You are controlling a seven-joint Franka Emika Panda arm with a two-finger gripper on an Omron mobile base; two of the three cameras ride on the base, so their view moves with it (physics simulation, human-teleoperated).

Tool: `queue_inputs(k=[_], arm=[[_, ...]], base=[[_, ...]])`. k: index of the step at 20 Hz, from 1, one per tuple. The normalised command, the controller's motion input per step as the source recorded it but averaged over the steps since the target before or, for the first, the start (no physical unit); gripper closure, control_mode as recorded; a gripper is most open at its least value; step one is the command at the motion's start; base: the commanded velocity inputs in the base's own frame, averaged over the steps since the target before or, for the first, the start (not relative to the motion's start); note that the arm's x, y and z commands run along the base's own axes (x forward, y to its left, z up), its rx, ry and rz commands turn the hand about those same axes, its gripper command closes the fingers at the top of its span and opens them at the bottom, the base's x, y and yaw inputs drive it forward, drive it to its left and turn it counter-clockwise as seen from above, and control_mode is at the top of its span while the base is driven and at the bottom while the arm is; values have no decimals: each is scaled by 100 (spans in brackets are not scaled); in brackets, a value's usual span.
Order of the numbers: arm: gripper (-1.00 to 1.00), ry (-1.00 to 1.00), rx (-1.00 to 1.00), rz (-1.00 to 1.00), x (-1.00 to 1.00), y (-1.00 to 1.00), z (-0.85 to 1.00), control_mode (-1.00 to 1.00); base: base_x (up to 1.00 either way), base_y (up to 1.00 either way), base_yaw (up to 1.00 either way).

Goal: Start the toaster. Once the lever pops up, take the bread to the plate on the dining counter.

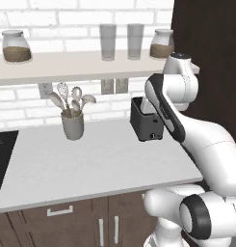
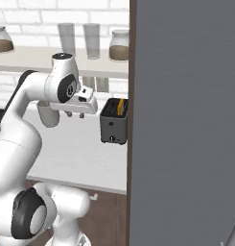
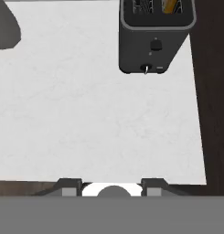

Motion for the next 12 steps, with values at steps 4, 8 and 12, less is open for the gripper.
queue_inputs(k=[4, 8, 12], arm=[[-100, 0, 0, 0, 4, -16, -1, -100], [-100, 0, 0, 0, 14, -37, -17, -100], [-100, 0, 0, 0, 19, -34, -29, -100]], base=[[0, 0, 0], [0, 0, 0], [0, 0, 0]])
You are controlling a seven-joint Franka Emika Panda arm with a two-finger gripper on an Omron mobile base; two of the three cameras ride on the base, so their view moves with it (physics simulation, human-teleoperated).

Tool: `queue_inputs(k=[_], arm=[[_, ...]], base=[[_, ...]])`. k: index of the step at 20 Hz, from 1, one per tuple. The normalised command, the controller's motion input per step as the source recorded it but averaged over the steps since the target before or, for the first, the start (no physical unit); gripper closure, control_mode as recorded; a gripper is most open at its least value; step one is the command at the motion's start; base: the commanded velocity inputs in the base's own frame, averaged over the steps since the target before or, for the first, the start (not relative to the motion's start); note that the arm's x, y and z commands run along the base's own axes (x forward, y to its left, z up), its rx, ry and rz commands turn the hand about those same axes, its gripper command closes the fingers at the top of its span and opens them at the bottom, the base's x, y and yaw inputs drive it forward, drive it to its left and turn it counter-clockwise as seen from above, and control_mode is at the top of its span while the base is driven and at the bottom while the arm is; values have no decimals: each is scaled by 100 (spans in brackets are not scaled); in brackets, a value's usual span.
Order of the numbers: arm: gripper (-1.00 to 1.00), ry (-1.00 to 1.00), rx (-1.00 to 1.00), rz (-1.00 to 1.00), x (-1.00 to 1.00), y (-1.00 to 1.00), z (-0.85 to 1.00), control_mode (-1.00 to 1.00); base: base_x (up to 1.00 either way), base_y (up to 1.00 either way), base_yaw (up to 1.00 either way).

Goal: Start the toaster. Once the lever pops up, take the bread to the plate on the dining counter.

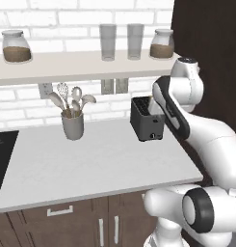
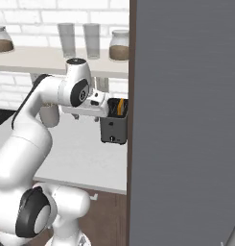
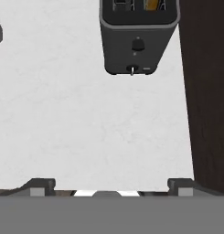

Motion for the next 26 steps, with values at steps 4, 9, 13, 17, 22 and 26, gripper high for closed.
queue_inputs(k=[4, 9, 13, 17, 22, 26], arm=[[-100, 0, 0, 0, 27, -13, -34, -100], [-100, 0, 1, 1, 41, 0, -42, -100], [-100, 0, 3, 2, 37, 0, -36, -100], [-100, -3, 1, 4, 34, 0, -33, -100], [-100, -5, 0, 5, 33, 1, -15, -100], [-100, -4, 0, 3, 33, 0, -10, -100]], base=[[0, 0, 0], [0, 0, 0], [0, 0, 0], [0, 0, 0], [0, 0, 0], [0, 0, 0]])
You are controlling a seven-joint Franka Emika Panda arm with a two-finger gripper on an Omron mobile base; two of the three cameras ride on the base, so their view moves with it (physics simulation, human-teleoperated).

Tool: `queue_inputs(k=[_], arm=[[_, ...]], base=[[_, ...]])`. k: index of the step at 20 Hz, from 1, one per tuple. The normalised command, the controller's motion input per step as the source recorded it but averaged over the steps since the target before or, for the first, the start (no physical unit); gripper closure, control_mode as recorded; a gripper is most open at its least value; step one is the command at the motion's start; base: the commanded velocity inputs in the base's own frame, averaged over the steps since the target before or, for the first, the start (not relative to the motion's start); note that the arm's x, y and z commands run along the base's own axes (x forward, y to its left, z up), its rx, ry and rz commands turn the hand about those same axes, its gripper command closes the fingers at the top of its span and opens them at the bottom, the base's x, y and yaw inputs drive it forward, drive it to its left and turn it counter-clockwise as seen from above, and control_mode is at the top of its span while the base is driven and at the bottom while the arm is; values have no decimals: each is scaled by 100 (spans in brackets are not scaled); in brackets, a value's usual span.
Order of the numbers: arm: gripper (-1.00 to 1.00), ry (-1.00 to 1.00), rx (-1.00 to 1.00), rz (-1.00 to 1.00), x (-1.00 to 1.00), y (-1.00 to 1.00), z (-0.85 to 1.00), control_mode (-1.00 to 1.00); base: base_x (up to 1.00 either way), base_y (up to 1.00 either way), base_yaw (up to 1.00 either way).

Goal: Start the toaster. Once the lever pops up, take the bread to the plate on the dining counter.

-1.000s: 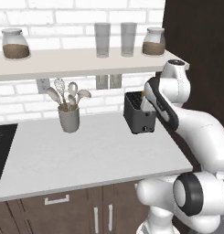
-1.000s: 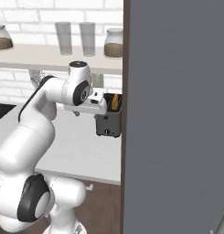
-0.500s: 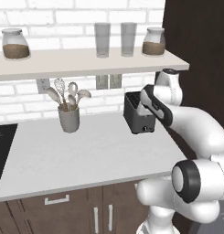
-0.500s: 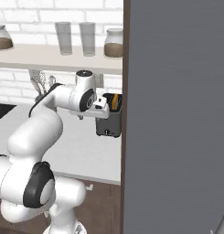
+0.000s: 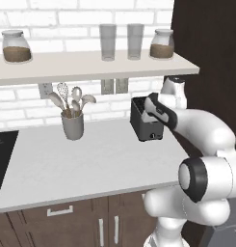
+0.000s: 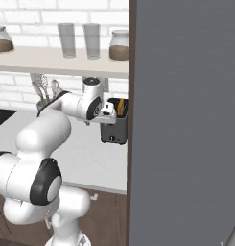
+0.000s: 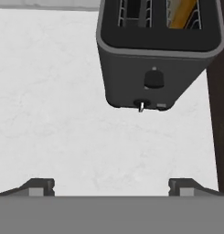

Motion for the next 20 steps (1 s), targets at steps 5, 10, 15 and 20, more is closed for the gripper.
queue_inputs(k=[5, 10, 15, 20], arm=[[-100, -1, 0, 2, 34, 0, -14, -100], [-100, 0, 0, 2, 29, 0, -21, -100], [-100, 0, 0, 0, 29, 0, -13, -100], [-100, 0, 0, 0, 23, 0, -8, -100]], base=[[0, 0, 0], [0, 0, 0], [0, 0, 0], [0, 0, 0]])
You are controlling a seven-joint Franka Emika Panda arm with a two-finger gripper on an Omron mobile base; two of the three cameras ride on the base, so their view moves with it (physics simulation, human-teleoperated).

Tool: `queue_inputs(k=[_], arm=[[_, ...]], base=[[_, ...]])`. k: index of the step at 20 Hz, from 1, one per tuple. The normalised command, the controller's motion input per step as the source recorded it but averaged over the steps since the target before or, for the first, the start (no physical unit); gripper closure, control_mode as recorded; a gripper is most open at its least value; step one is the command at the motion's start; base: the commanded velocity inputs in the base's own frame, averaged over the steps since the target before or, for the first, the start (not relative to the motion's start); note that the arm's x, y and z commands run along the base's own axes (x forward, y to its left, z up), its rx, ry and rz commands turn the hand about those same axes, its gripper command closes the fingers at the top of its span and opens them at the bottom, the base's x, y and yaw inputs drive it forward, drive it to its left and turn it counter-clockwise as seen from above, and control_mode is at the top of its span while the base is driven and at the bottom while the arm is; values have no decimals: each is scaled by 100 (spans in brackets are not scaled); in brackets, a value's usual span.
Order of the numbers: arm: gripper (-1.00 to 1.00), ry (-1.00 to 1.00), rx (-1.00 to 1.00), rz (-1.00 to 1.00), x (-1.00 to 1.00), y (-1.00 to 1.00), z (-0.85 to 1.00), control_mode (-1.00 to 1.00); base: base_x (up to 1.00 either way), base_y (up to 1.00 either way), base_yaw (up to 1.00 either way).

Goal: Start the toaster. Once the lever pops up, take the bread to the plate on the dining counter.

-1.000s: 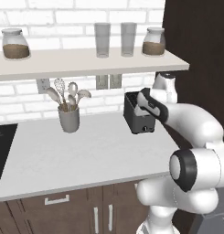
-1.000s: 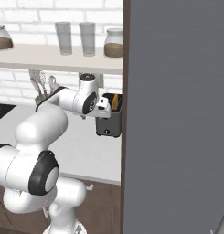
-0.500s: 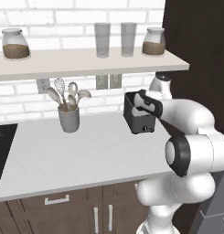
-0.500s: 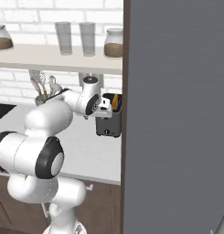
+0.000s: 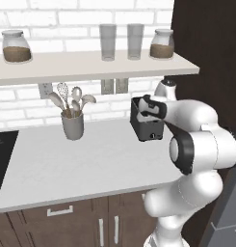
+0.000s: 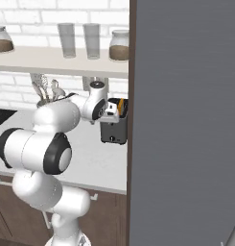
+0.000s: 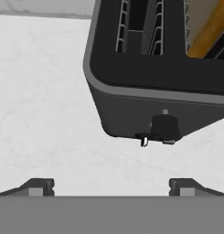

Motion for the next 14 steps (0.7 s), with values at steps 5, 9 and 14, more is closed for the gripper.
queue_inputs(k=[5, 9, 14], arm=[[-100, 0, 0, 0, 23, 0, -10, -100], [-100, 0, 0, 0, 19, 0, -14, -100], [-100, 0, 0, 0, 16, 0, -18, -100]], base=[[0, 0, 0], [0, 0, 0], [0, 0, 0]])
